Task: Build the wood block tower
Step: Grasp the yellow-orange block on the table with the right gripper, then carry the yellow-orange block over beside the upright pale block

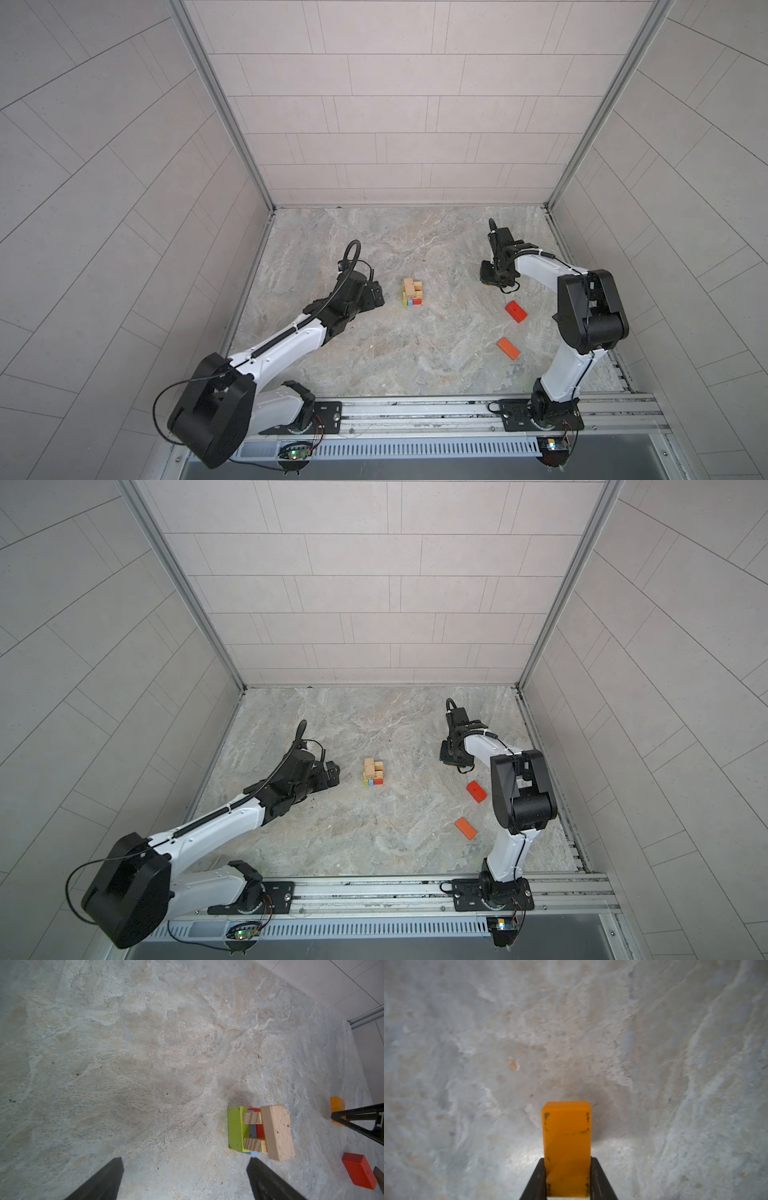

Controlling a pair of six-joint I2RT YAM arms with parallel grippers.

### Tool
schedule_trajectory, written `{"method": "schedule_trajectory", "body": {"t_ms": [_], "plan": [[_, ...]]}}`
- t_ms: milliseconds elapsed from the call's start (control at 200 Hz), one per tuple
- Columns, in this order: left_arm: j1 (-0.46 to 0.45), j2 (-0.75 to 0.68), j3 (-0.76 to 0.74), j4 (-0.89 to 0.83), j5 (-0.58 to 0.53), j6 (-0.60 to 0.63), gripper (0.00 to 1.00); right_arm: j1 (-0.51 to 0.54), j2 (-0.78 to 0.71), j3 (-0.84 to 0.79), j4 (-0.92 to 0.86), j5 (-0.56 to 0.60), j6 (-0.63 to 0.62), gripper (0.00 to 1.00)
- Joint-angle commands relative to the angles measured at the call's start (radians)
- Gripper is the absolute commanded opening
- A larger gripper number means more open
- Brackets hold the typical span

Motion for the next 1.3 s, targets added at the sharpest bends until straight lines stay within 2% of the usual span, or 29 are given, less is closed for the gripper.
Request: {"method": "schedule_trajectory", "body": {"t_ms": [0, 265, 530, 951, 1296], "plan": [[0.005, -0.076, -0.051, -0.017, -0.011, -0.012, 1.00, 0.070, -0.070, 0.007, -0.060, -0.021, 0.015, 0.11], [0.005, -0.206, -0.099, -0.081, 0.000, -0.016, 1.00, 0.293, -0.095, 0.055, -0.102, -0.028, 0.070, 0.12], [0.005, -0.290, -0.154, -0.095, 0.007, -0.024, 1.00, 0.430, -0.074, 0.129, -0.110, -0.039, 0.115, 0.12], [0.005, -0.294, -0.175, -0.069, 0.026, -0.055, 1.00, 0.503, 0.009, 0.212, -0.122, -0.020, 0.144, 0.13], [0.005, -0.294, -0.185, -0.061, 0.024, -0.055, 1.00, 0.514, 0.055, 0.239, -0.104, -0.043, 0.168, 0.13]]}}
